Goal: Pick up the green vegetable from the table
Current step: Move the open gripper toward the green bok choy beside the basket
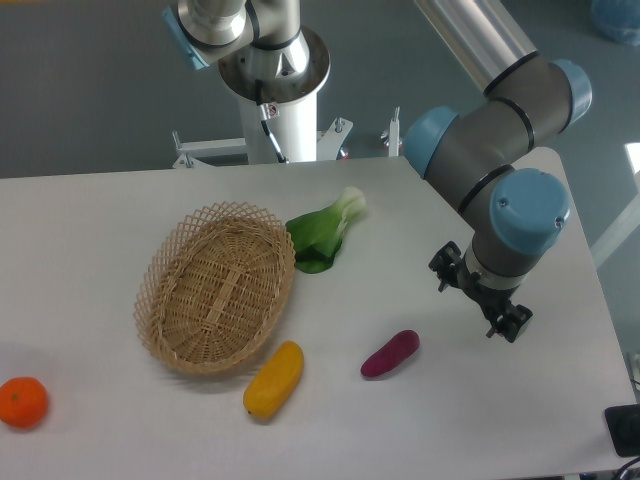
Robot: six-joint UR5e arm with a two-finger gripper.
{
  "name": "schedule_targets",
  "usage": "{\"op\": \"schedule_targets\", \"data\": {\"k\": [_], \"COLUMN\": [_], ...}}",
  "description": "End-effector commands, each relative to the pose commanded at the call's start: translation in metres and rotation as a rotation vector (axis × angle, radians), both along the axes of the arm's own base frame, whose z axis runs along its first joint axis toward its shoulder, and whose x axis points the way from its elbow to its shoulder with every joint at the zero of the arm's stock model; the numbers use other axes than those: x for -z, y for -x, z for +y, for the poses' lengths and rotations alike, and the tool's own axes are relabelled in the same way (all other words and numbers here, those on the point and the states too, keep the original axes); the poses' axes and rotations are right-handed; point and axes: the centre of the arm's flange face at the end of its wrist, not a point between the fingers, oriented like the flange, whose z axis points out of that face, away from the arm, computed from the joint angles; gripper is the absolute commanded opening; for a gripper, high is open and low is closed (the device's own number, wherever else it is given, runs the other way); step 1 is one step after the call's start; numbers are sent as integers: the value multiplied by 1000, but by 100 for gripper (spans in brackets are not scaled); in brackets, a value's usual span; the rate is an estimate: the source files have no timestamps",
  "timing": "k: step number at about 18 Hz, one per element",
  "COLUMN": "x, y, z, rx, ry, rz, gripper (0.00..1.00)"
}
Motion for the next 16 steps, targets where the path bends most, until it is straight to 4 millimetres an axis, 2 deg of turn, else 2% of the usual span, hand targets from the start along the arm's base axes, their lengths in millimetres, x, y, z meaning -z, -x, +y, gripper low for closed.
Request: {"op": "schedule_targets", "data": {"k": [11, 16], "x": [3, 11], "y": [-1, -14], "z": [0, -13], "rx": [-37, -51], "ry": [-39, -28], "rz": [-30, -59], "gripper": [100, 100]}}
